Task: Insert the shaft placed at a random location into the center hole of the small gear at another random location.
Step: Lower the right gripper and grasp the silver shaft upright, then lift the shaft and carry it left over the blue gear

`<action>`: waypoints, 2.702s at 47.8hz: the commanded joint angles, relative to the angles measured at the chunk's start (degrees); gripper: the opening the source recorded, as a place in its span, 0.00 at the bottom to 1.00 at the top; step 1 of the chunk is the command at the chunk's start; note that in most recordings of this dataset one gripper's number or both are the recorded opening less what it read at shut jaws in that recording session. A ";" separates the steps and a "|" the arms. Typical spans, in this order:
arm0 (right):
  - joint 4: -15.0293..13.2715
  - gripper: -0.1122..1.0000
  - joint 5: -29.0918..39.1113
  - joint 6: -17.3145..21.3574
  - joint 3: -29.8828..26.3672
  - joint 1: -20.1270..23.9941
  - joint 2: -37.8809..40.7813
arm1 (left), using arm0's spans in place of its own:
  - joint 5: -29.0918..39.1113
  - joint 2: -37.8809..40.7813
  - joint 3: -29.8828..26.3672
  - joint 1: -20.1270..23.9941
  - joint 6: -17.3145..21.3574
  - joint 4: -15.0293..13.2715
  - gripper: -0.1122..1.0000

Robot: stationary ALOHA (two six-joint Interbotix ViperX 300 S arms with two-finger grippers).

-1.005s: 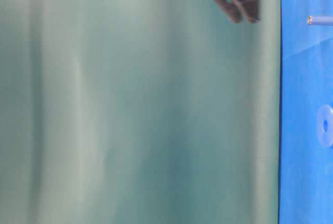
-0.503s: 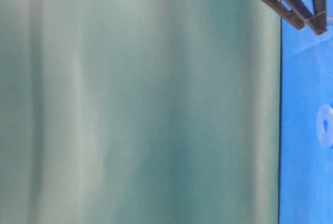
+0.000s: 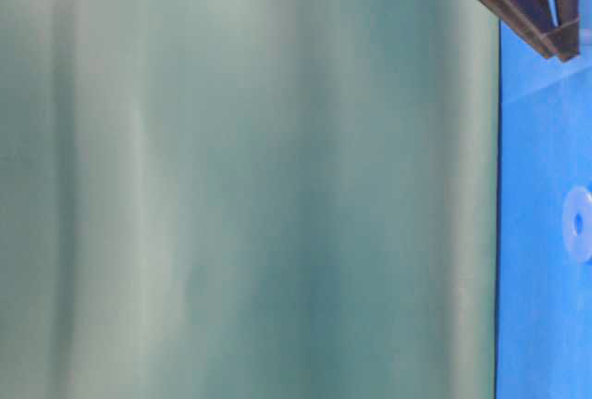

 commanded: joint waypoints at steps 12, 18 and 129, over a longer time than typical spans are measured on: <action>0.18 0.12 -0.44 0.09 -0.26 0.18 -0.62 | 0.09 0.18 -0.70 0.00 -0.79 0.09 0.10; 0.18 0.12 -0.26 0.09 -0.44 0.18 -0.70 | 0.09 0.18 -0.70 0.00 -0.79 0.00 0.10; -0.44 0.12 26.37 -2.81 -28.48 4.48 1.93 | 0.70 0.18 -0.62 0.00 -0.79 0.00 0.10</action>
